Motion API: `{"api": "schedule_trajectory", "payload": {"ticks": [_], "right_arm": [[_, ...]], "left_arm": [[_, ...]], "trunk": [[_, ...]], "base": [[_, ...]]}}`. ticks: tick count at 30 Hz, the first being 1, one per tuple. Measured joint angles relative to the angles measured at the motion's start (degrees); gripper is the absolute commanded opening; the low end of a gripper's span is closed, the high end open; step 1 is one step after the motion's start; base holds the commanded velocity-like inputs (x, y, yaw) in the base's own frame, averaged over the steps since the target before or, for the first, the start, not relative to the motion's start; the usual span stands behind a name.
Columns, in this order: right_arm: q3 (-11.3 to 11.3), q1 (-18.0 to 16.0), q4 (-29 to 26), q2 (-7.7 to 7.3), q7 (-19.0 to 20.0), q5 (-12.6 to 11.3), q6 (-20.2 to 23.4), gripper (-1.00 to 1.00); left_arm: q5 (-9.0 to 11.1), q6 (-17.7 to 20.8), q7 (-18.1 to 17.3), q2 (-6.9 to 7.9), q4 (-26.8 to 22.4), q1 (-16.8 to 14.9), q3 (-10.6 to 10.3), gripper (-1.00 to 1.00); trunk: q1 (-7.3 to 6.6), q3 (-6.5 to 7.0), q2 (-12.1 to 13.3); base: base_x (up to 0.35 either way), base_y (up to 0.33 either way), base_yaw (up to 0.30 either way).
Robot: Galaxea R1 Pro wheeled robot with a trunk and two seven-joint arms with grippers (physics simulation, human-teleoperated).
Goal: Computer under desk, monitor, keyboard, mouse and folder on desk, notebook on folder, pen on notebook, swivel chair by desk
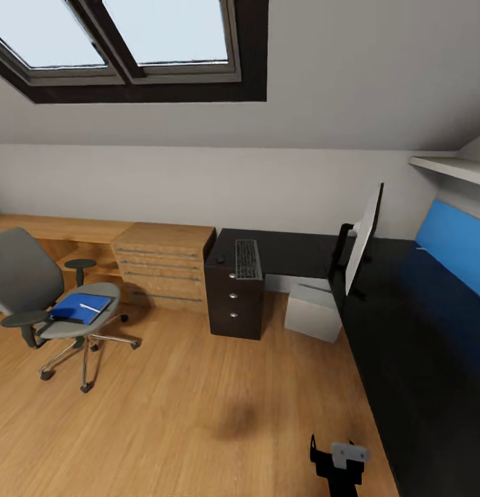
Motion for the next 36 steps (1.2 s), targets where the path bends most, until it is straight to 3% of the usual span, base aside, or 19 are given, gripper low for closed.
{"api": "schedule_trajectory", "payload": {"ticks": [5, 9, 13, 19, 23, 27, 36], "right_arm": [[0.7, -0.1, -2.7, 0.03, -0.1, 0.4, 0.3, 1.0], [0.7, -0.1, -9.5, -0.25, -0.5, 0.3, 2.6, 1.0], [0.5, -0.1, -26.4, -2.52, -4.0, 0.6, 16.2, 1.0], [0.8, 0.1, -53.3, -9.13, -9.2, -0.2, 41.2, 1.0], [0.5, 0.2, -65.5, -11.43, -10.8, -2.0, 52.9, 1.0], [0.0, 0.4, -71.9, -12.62, -11.9, -5.0, 59.0, 1.0], [-0.3, 1.3, -73.9, -13.39, -13.8, -7.2, 61.2, 1.0]], "left_arm": [[0.1, -0.3, -0.2, 0.22, -0.1, 0.0, 0.3, 1.0], [0.3, -1.5, -0.2, 0.34, -0.1, 0.0, 0.4, 1.0], [0.4, -3.2, -0.1, 0.4, -0.2, 0.0, 0.5, 1.0], [0.4, -4.0, -0.1, 0.42, -0.2, 0.0, 0.5, 1.0], [0.4, -4.2, -0.1, 0.35, -0.2, 0.0, 0.5, 1.0], [0.4, -4.2, -0.1, 0.25, -0.1, 0.0, 0.4, 1.0], [0.4, -4.3, 0.0, 0.14, 0.0, 0.0, 0.3, 1.0]], "trunk": [[-1.1, 0.91, 2.0], [-1.98, 1.63, 3.6], [-2.21, 1.82, 4.0], [-2.22, 1.83, 4.0], [-2.22, 1.82, 4.0], [-2.23, 1.82, 4.0], [-2.24, 1.82, 4.0]], "base": [[-0.297, -0.179, 0.0], [-0.292, -0.173, 0.0], [-0.262, -0.16, 0.0], [-0.244, -0.152, 0.0], [-0.203, -0.136, 0.0], [-0.142, -0.101, 0.0], [-0.046, -0.03, 0.0]]}}
